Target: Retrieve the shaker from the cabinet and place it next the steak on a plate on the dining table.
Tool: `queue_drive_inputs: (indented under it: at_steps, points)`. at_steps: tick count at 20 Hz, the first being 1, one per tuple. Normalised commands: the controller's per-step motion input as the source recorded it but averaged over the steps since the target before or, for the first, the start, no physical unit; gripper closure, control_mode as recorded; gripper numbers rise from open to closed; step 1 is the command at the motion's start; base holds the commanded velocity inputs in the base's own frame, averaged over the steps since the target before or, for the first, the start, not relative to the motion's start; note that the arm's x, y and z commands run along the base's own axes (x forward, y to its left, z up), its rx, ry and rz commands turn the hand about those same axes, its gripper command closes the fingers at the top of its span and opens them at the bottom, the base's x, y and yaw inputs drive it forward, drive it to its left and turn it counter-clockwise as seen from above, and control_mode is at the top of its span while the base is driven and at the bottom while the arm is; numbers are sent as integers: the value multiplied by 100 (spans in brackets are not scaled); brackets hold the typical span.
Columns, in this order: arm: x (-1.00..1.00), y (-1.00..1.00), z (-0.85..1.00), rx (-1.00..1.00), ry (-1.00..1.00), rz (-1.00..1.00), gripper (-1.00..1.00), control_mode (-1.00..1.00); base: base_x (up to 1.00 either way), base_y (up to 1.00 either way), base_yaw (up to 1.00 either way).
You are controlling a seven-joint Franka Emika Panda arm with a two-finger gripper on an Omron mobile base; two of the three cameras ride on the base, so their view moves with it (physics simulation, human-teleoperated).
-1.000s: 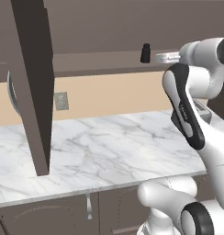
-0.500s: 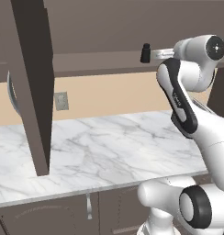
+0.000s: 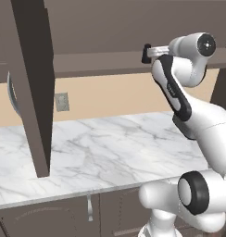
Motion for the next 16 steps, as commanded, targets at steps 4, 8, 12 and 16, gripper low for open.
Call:
queue_drive_inputs:
  at_steps: [4,8,12,16]
  points:
    - [31,4,0,0,0,0,-100,-100,0,0,0]
    - [34,5,0,0,0,0,-100,-100,0,0,0]
    - [23,0,0,0,0,0,-100,-100,0,0,0]
    - [35,0,-1,0,0,0,-100,-100,0,0,0]
